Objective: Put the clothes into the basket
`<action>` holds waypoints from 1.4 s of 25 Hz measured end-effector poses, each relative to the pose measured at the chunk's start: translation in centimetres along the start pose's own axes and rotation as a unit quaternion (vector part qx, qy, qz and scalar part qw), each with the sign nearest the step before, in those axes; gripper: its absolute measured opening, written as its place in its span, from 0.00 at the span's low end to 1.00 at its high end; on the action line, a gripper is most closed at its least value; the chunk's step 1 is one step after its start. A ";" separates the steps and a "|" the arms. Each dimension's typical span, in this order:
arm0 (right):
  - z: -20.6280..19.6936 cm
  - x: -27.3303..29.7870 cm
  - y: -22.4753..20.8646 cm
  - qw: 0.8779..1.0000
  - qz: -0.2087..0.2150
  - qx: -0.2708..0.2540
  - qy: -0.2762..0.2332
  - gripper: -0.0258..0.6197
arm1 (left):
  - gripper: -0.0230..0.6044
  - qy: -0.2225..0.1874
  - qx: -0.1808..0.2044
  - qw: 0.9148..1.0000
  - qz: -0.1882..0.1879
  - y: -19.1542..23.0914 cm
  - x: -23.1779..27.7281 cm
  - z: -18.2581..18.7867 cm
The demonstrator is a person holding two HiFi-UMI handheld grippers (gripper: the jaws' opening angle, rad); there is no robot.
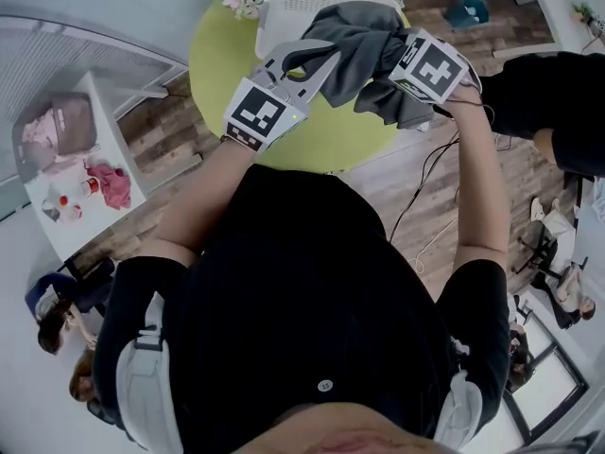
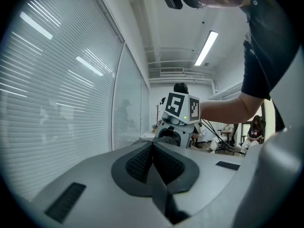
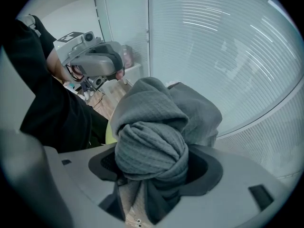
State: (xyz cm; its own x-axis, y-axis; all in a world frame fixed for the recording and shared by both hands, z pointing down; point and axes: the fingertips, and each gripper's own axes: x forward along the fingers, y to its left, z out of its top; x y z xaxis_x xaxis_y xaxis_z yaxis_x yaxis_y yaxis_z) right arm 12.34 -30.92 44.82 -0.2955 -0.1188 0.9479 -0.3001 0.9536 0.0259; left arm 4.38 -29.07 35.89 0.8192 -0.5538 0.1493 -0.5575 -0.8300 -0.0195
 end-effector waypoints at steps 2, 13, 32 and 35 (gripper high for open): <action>0.8 0.1 -1.0 1.000 -0.003 -0.014 0.001 0.59 | 0.05 -0.002 0.002 1.000 0.004 0.8 0.0 0.2; 5.4 2.8 -6.0 0.993 -0.027 -0.115 0.010 0.59 | 0.05 -0.002 0.004 1.000 0.029 5.4 0.8 -0.2; 7.8 16.9 -7.9 0.973 0.001 -0.230 0.033 0.59 | 0.05 0.035 -0.019 0.997 0.064 12.0 2.9 -9.7; 7.7 18.8 -7.5 0.973 0.013 -0.228 0.030 0.59 | 0.05 0.043 -0.024 0.997 0.068 12.7 3.2 -11.2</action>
State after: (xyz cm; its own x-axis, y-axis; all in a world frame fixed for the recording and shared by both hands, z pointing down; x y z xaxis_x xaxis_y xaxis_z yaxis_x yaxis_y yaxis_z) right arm 2.04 -42.48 59.98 -0.2392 -0.0892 0.9669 0.1453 0.9813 0.1265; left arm -1.57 -40.67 47.16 0.7227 -0.6509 0.2324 -0.6693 -0.7429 0.0009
